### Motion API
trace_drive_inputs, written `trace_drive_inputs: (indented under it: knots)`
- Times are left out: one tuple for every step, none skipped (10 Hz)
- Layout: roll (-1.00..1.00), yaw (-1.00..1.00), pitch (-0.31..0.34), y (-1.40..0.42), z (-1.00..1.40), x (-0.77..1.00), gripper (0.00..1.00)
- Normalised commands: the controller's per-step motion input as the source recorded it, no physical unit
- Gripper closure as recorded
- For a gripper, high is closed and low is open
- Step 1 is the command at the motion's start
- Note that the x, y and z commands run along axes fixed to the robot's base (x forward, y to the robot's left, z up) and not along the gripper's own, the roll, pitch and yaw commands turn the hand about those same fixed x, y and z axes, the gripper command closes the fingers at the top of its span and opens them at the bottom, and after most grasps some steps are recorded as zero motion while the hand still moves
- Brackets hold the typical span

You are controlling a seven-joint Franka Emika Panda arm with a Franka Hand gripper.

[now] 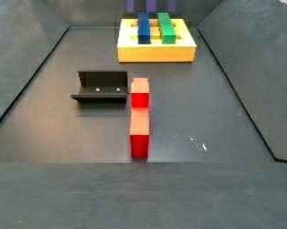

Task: Pick up the purple object. Move up. Move to above the board. Insert the purple object.
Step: Insert the purple object.

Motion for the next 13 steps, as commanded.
trace_drive_inputs:
  knots:
    - [0.06, 0.07, -0.051, -0.02, -0.19, -0.07, 1.00]
    - [0.07, 0.13, -0.097, -0.12, -0.27, -0.05, 1.00]
    - [0.07, 0.10, -0.079, -0.07, -0.28, -0.07, 1.00]
    - [0.04, 0.14, -0.066, -0.16, -0.21, 0.00, 1.00]
    - [0.03, 0.11, -0.067, -0.11, -0.21, 0.00, 1.00]
    - [0.02, 0.10, -0.054, -0.10, -0.20, 0.00, 1.00]
    - [0.01, 0.07, -0.026, -0.05, -0.21, 0.02, 1.00]
    - [0.01, 0.00, -0.010, 0.00, -0.21, 0.01, 1.00]
    - [0.03, 0.00, 0.000, 0.01, -0.15, 0.00, 1.00]
    - [0.04, 0.00, 0.000, 0.04, -0.17, 0.00, 1.00]
    - [0.04, 0.00, 0.000, 0.02, -0.24, 0.00, 1.00]
    - [0.09, 0.00, 0.000, 0.00, -0.14, 0.11, 1.00]
    - [0.18, -0.08, 0.067, 0.00, -0.02, 0.25, 1.00]
